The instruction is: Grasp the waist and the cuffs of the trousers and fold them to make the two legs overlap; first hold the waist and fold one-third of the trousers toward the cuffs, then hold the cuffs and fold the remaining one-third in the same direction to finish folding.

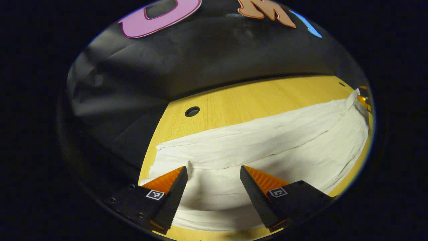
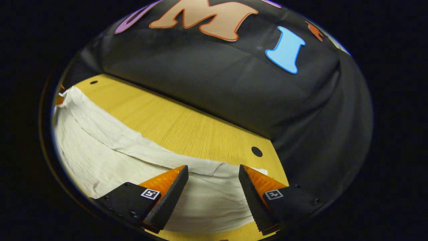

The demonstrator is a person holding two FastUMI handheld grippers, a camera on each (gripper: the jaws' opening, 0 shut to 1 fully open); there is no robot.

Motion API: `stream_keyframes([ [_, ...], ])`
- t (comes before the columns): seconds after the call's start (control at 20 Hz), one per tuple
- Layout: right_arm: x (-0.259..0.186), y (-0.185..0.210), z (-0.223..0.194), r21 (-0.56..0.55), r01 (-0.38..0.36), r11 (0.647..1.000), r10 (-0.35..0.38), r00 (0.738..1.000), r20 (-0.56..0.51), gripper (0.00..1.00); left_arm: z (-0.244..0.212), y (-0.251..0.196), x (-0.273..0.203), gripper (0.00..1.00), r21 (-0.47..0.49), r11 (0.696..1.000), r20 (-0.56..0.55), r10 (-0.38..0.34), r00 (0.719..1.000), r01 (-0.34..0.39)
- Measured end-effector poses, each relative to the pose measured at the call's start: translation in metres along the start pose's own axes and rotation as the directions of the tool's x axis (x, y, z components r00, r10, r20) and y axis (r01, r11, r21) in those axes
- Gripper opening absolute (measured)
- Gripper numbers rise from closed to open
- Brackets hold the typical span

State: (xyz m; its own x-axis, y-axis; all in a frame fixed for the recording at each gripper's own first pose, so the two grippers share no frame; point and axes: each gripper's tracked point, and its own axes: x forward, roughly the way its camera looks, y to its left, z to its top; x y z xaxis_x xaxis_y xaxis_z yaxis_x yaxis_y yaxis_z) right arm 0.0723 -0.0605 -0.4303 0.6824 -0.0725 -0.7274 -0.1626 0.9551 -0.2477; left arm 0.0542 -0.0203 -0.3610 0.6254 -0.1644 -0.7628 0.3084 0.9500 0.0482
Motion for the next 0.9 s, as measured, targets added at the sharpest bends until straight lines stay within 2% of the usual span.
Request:
stream_keyframes([
  [0.1,-0.007,-0.007,-0.001,0.051,0.003,0.999,-0.004,1.0,0.028,0.97,0.016,-0.014,-0.016,0.96,-0.058,0.998,0.064,-0.025,0.998,0.029],
  [0.25,-0.018,-0.027,-0.015,0.117,0.021,0.993,-0.023,1.0,0.016,0.97,0.042,-0.039,-0.042,0.96,-0.093,0.993,0.146,-0.056,0.988,0.07],
  [0.3,-0.02,-0.036,-0.026,0.151,0.031,0.988,-0.031,1.0,-0.001,0.97,0.051,-0.05,-0.05,0.92,-0.093,0.992,0.171,-0.071,0.983,0.088],
  [0.35,-0.022,-0.048,-0.035,0.191,0.052,0.98,-0.05,0.999,-0.016,0.98,0.059,-0.06,-0.06,0.96,-0.089,0.989,0.187,-0.096,0.978,0.114],
  [0.4,-0.026,-0.062,-0.046,0.239,0.071,0.968,-0.068,0.997,-0.022,1.0,0.061,-0.07,-0.066,0.97,-0.09,0.986,0.201,-0.12,0.972,0.141],
  [0.45,-0.028,-0.071,-0.057,0.295,0.086,0.952,-0.079,0.996,-0.038,0.98,0.067,-0.082,-0.074,0.97,-0.107,0.981,0.221,-0.138,0.965,0.164],
  [0.6,-0.032,-0.089,-0.094,0.452,0.123,0.883,-0.082,0.991,-0.11,1.0,0.077,-0.105,-0.091,0.97,-0.193,0.955,0.274,-0.168,0.947,0.226],
  [0.7,-0.032,-0.098,-0.103,0.523,0.128,0.842,-0.088,0.991,-0.102,0.98,0.075,-0.112,-0.098,0.97,-0.218,0.947,0.273,-0.172,0.947,0.235],
  [0.85,-0.03,-0.097,-0.118,0.605,0.115,0.788,-0.043,0.99,-0.132,0.96,0.068,-0.114,-0.111,0.95,-0.224,0.95,0.26,-0.156,0.953,0.217],
  [0.9,-0.028,-0.094,-0.119,0.634,0.103,0.766,-0.024,0.991,-0.133,0.93,0.066,-0.112,-0.118,0.95,-0.229,0.952,0.262,-0.143,0.954,0.205],
])
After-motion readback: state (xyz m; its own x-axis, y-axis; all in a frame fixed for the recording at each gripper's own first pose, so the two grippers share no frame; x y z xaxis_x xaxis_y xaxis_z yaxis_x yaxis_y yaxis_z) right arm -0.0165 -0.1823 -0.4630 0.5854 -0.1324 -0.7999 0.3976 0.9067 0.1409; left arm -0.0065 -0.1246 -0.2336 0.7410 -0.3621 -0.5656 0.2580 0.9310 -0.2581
